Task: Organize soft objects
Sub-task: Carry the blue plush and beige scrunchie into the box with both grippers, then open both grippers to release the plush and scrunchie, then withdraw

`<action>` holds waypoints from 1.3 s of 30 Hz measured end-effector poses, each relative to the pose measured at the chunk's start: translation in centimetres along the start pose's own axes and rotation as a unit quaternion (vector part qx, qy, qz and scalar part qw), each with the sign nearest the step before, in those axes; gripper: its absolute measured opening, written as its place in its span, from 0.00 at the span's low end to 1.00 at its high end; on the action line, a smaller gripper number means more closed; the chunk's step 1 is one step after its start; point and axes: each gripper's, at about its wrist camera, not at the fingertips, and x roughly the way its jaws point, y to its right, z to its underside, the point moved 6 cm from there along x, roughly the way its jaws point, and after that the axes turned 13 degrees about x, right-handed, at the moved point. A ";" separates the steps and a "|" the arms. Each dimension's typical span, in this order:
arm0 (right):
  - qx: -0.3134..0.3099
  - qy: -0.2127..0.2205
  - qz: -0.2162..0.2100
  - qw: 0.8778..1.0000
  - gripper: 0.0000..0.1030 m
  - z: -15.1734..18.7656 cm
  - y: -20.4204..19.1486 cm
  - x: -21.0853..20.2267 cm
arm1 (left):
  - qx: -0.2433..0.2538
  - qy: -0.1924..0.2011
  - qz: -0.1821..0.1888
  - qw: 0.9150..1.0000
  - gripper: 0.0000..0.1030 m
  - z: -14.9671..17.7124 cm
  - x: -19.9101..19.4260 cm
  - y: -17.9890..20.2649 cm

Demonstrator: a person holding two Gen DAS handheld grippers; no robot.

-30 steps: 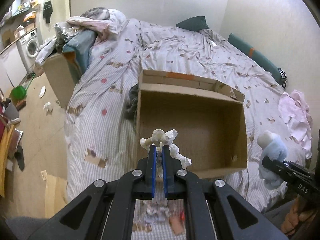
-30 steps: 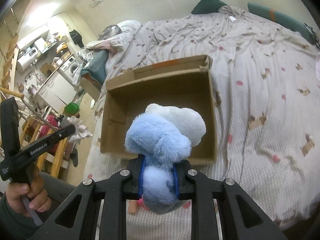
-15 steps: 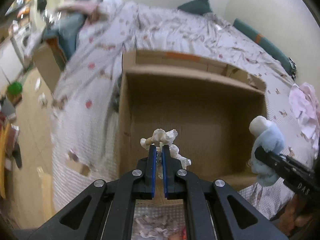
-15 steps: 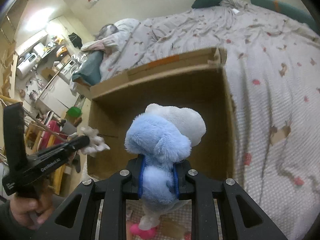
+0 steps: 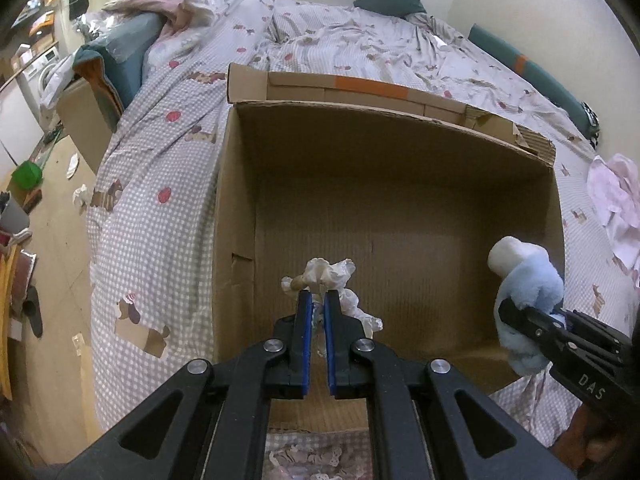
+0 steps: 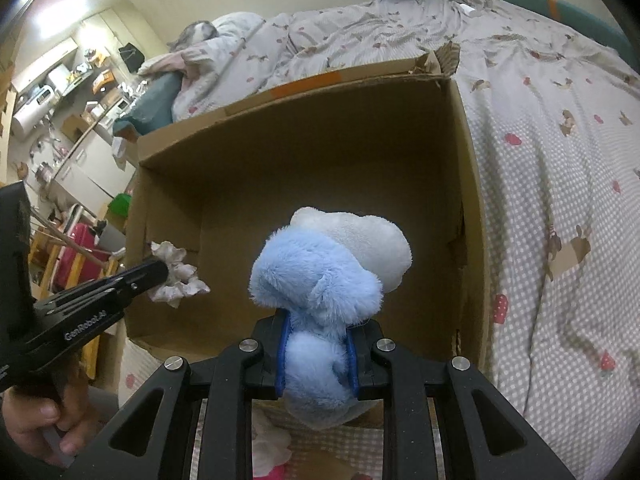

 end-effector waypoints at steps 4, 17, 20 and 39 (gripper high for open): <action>0.012 -0.005 -0.001 1.000 0.23 -0.1 0.2 0.4 | 0.004 0.001 0.000 1.000 0.06 0.1 -0.1 0.2; 0.027 -0.004 -0.012 1.000 0.25 -0.2 0.4 0.2 | 0.010 0.001 0.000 1.000 0.07 0.4 -0.2 0.6; 0.032 -0.002 -0.016 0.999 0.26 -0.3 0.6 0.1 | 0.012 0.002 0.005 1.000 0.10 0.3 -0.3 0.7; 0.049 0.048 -0.008 0.998 0.79 -1.9 1.1 -2.0 | 0.005 0.051 -0.016 0.999 0.75 -0.8 -2.7 -0.1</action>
